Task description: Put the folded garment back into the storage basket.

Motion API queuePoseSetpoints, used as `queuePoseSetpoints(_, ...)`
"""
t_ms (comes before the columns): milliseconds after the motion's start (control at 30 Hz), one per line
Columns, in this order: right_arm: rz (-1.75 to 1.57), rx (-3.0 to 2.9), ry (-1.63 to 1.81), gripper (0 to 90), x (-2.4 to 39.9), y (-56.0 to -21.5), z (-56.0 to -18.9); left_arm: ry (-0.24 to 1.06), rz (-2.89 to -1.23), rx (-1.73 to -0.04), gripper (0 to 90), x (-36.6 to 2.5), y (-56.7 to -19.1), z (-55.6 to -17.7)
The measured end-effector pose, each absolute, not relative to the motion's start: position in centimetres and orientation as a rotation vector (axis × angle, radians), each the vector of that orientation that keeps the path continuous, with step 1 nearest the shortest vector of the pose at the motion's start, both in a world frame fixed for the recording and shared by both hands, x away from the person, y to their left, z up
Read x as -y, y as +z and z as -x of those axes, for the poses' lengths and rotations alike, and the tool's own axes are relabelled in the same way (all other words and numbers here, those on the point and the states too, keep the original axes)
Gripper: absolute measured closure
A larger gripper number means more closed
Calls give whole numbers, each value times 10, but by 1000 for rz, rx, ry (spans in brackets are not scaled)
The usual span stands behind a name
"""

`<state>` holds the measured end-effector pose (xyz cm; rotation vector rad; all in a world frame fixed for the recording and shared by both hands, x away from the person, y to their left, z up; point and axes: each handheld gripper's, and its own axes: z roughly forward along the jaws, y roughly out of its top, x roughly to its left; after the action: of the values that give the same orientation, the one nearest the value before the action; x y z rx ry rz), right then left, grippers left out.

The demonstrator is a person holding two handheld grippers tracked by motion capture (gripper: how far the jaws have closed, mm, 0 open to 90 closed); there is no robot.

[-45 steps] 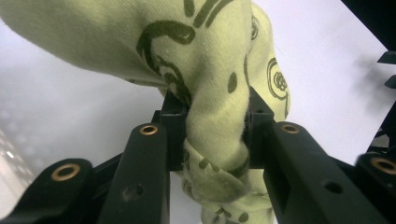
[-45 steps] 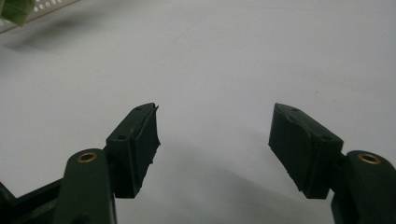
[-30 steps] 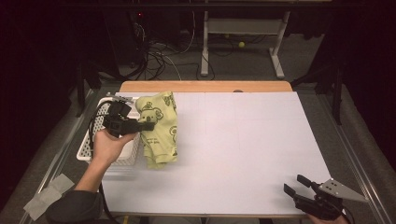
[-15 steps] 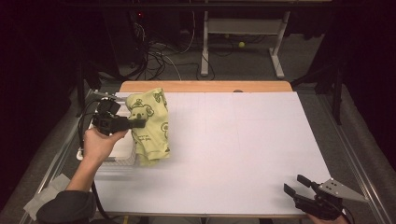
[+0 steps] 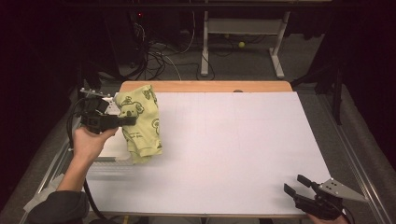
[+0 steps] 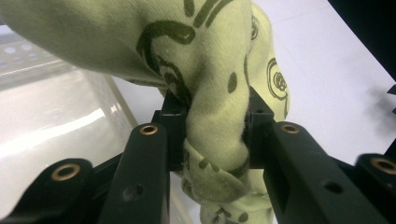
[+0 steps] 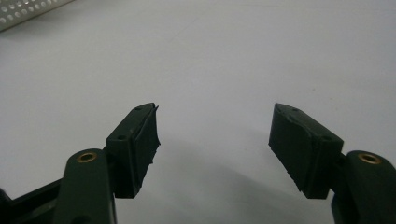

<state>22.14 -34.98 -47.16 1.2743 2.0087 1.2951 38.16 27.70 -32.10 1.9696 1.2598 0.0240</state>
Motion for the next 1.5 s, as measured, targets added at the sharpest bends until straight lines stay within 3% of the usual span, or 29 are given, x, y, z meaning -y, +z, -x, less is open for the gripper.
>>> queuePoseSetpoints(600,-1290,-2002,1292,332,351,-472,-222,53,-1897,-1344,657,-318,-318,-383)
queuePoseSetpoints(1500,-1302,-2007,1281,330,351,-473,-223,64,-1866,-1469,656,-357,-350,-395)
